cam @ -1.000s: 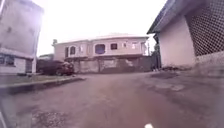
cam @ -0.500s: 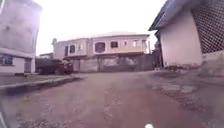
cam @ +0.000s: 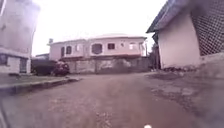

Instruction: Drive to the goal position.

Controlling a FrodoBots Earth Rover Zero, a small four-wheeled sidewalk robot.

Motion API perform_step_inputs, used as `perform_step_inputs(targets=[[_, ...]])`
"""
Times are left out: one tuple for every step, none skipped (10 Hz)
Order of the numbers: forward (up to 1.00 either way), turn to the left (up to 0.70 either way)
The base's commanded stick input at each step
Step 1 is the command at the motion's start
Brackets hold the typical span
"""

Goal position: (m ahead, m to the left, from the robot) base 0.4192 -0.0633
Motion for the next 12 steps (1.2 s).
perform_step_inputs(targets=[[0.7, -0.28], [0.7, -0.28], [0.7, -0.28], [0.7, -0.28], [0.7, -0.28], [0.7, -0.27], [0.7, -0.22], [0.7, -0.17], [0.7, -0.13], [0.7, -0.08], [0.7, -0.03], [0.7, 0.0]])
